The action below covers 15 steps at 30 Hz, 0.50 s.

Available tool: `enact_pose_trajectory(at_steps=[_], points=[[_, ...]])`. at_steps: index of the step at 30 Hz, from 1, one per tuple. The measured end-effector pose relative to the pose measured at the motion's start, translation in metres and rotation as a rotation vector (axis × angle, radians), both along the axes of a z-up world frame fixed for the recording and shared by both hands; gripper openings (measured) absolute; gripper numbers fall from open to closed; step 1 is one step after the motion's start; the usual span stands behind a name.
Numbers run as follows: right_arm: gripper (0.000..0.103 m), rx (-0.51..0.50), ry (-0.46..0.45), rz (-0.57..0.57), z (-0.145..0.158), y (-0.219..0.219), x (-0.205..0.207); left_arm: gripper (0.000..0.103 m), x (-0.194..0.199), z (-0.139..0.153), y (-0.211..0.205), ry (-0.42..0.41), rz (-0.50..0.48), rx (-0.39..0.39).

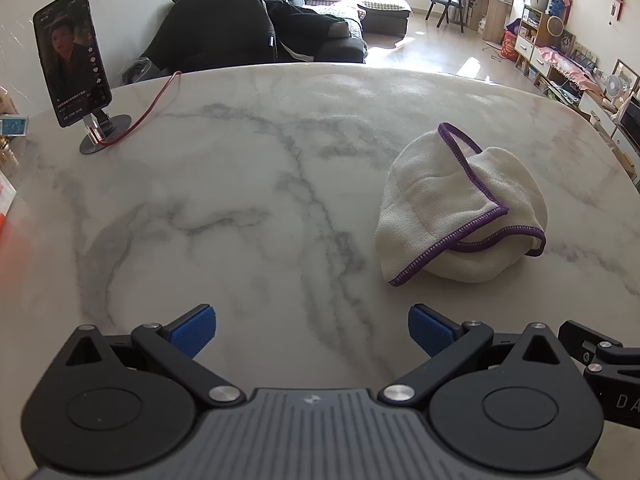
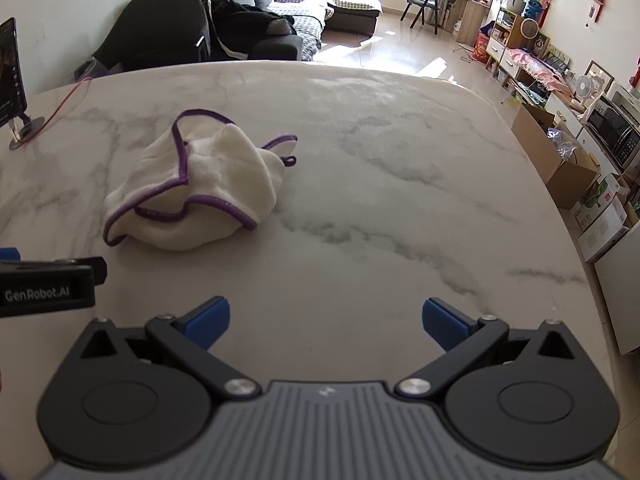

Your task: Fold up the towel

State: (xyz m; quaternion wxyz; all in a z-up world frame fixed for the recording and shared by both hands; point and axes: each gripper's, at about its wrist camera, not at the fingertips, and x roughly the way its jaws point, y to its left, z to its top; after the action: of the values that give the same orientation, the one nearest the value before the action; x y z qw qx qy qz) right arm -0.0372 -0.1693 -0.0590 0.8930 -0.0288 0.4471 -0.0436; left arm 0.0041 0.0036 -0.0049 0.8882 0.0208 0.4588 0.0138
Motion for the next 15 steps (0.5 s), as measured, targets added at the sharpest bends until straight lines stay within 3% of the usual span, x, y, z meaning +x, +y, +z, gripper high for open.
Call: enact_pose_trajectory(at_steps=[15], points=[[0.103, -0.015, -0.007, 0.01, 0.0007, 0.0031, 0.0, 0.102, 0.0009, -0.0015, -0.0001, 0.0, -0.006, 0.004]])
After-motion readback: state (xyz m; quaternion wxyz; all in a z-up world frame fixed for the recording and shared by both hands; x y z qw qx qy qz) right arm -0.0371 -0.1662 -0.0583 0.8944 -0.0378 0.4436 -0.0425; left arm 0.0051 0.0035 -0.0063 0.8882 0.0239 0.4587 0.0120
